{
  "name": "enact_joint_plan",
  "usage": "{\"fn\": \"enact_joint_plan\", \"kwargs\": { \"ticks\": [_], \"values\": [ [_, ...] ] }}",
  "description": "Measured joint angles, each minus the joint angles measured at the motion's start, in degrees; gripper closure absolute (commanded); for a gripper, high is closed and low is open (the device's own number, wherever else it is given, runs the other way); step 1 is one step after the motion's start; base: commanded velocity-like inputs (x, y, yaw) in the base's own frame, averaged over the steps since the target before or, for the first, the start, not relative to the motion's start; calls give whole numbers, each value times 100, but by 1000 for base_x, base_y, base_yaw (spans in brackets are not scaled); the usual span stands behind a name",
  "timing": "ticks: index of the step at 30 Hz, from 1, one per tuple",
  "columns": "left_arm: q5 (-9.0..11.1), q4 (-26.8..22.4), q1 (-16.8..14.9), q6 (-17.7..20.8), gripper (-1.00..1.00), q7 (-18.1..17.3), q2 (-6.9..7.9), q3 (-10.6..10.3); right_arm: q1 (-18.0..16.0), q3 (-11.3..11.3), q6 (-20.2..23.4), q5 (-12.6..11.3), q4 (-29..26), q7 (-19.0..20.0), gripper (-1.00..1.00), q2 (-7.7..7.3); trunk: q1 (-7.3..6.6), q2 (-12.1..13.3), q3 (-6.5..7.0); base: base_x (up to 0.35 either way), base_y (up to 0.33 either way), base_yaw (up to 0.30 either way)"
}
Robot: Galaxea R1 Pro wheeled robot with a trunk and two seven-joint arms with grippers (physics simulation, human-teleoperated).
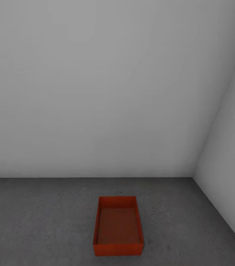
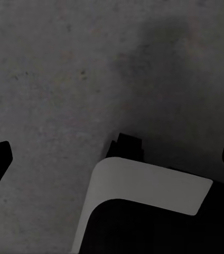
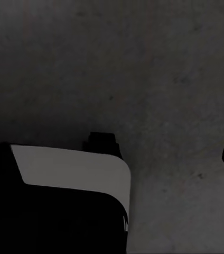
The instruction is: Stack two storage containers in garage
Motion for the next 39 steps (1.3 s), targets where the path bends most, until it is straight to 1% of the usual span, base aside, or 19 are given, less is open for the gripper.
{"fn": "enact_joint_plan", "kwargs": {
  "ticks": [3, 21, 29, 33, 39],
  "values": [
    [4, 0, 0, 0, -100, 0, 2, -1, 32, 1, -7, 4, -4, 0, -100, 3, -66, 120, 81, 0, 0, 0],
    [6, 0, 11, -27, -100, 6, -2, 0, 63, -3, -26, -1, -1, -5, -100, 1, -67, 122, 243, 0, 0, 0],
    [8, 0, 182, -85, -100, -1, 14, 3, 236, -3, -241, 9, -1, -7, -100, 0, -67, 122, 315, 0, 0, 0],
    [4, 0, 227, -104, -100, -10, 54, 3, 256, -5, -271, 8, -1, -6, -100, 0, -67, 122, 351, 0, 0, 0],
    [-1, -3, 256, -120, -100, -21, 65, -2, 260, -7, -273, 3, -1, -4, -100, 0, -67, 122, 405, 0, 0, 0]
  ]
}}
